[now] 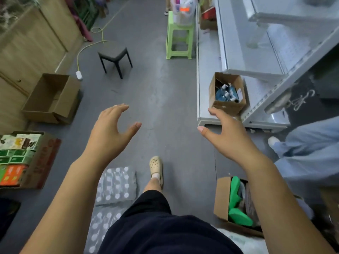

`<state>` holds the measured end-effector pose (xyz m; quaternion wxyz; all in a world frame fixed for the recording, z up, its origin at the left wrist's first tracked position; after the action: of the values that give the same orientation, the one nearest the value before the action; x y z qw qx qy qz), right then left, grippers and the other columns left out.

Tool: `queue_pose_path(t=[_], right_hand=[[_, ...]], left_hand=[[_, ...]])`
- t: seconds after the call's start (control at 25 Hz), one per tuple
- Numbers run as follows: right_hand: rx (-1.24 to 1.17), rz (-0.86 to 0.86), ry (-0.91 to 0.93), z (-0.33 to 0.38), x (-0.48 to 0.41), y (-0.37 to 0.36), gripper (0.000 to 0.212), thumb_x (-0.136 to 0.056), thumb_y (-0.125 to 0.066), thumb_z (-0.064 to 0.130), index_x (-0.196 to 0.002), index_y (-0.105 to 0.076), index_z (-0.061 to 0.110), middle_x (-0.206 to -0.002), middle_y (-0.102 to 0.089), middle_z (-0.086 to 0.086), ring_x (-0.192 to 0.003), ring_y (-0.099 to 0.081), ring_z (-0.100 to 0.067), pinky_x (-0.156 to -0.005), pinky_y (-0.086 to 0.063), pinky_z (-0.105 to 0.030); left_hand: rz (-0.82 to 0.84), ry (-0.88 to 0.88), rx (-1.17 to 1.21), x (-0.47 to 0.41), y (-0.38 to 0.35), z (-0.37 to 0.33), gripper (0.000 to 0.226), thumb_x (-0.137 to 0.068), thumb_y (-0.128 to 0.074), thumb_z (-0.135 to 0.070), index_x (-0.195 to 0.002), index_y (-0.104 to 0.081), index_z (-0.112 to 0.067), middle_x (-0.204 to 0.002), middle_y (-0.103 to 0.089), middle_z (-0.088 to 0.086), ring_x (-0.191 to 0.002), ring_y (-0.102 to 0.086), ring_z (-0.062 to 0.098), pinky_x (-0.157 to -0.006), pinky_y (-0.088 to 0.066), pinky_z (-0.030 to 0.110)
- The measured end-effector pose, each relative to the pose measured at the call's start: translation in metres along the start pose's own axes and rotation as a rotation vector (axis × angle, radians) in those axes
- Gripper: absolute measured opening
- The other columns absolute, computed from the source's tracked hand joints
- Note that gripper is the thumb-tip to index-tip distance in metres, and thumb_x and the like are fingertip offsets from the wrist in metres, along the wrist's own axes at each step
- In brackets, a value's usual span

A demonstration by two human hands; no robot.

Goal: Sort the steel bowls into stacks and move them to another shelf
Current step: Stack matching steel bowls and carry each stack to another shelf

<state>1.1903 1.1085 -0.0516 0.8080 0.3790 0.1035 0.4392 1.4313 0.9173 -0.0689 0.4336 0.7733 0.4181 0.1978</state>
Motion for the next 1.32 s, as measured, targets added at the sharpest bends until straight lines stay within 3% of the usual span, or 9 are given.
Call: queue_pose_path(t=[0.2,0.28,0.52,0.72,0.88,1.16,1.32], right_hand=[[0.064,-0.032,0.052,0.031,-0.132,0.008,0.070,-0.097,-0.067,0.043,-0.157,-0.036,0.026,-0.167,-0.028,0.007,-0.153,-0.027,-0.014,-0.121,-0.024,-0.032],[0.092,-0.055,0.031,0.050,-0.190,0.016,0.071,-0.097,-0.066,0.044,-0.158,-0.034,0.027,-0.170,-0.021,0.008,-0.155,-0.022,-0.014,-0.120,-0.020,-0.031],[0.033,-0.156,0.004,0.094,-0.319,0.032,0.068,-0.097,-0.066,0.045,-0.156,-0.038,0.026,-0.161,-0.041,0.004,-0.149,-0.036,-0.017,-0.114,-0.031,-0.031],[0.027,-0.156,-0.025,0.092,-0.408,0.055,0.071,-0.095,-0.071,0.040,-0.157,-0.038,0.026,-0.161,-0.040,0.006,-0.148,-0.035,-0.015,-0.108,-0.025,-0.022],[0.022,-0.195,0.018,0.085,-0.496,0.094,0.076,-0.093,-0.073,0.041,-0.158,-0.035,0.029,-0.164,-0.034,0.011,-0.150,-0.033,-0.010,-0.113,-0.025,-0.023],[0.030,-0.436,0.071,0.080,-0.630,0.207,0.069,-0.094,-0.072,0.039,-0.155,-0.039,0.028,-0.159,-0.041,0.011,-0.145,-0.037,-0.007,-0.107,-0.025,-0.016],[-0.012,-0.517,-0.017,0.060,-0.680,0.244,0.066,-0.095,-0.070,0.041,-0.154,-0.041,0.031,-0.157,-0.043,0.010,-0.144,-0.039,-0.011,-0.111,-0.033,-0.025]], left_hand=[[-0.005,-0.051,-0.092,-0.120,0.004,0.020,0.069,-0.093,-0.066,-0.051,-0.150,-0.047,-0.018,-0.156,-0.049,0.001,-0.150,-0.036,0.021,-0.121,-0.032,0.043],[-0.006,-0.091,-0.117,-0.181,0.015,0.024,0.069,-0.093,-0.067,-0.051,-0.150,-0.048,-0.018,-0.156,-0.049,0.001,-0.151,-0.034,0.021,-0.123,-0.030,0.043],[0.048,-0.245,-0.122,-0.340,0.025,0.009,0.067,-0.094,-0.067,-0.048,-0.149,-0.050,-0.016,-0.156,-0.048,0.000,-0.151,-0.034,0.021,-0.123,-0.029,0.043],[0.075,-0.279,-0.056,-0.455,0.003,-0.013,0.064,-0.095,-0.067,-0.048,-0.150,-0.050,-0.020,-0.159,-0.044,-0.004,-0.148,-0.036,0.019,-0.120,-0.035,0.041],[0.063,-0.310,-0.031,-0.554,-0.014,-0.045,0.066,-0.094,-0.068,-0.048,-0.150,-0.048,-0.022,-0.158,-0.044,-0.007,-0.147,-0.038,0.018,-0.117,-0.030,0.033],[-0.013,-0.444,0.089,-0.721,-0.042,-0.152,0.063,-0.093,-0.071,-0.044,-0.148,-0.050,-0.022,-0.153,-0.050,-0.006,-0.143,-0.043,0.016,-0.112,-0.034,0.030],[0.047,-0.514,0.162,-0.787,-0.077,-0.194,0.061,-0.092,-0.072,-0.043,-0.145,-0.052,-0.020,-0.149,-0.053,-0.004,-0.138,-0.047,0.016,-0.102,-0.032,0.019]])
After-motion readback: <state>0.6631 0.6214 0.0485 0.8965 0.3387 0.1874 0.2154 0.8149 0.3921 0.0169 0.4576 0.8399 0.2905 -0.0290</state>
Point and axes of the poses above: each hand's wrist, its own x-axis away from the middle knuckle, its own y-axis out of the back of the hand, z = x × y, the point moved 3 cm from there along -x, towards the middle knuckle
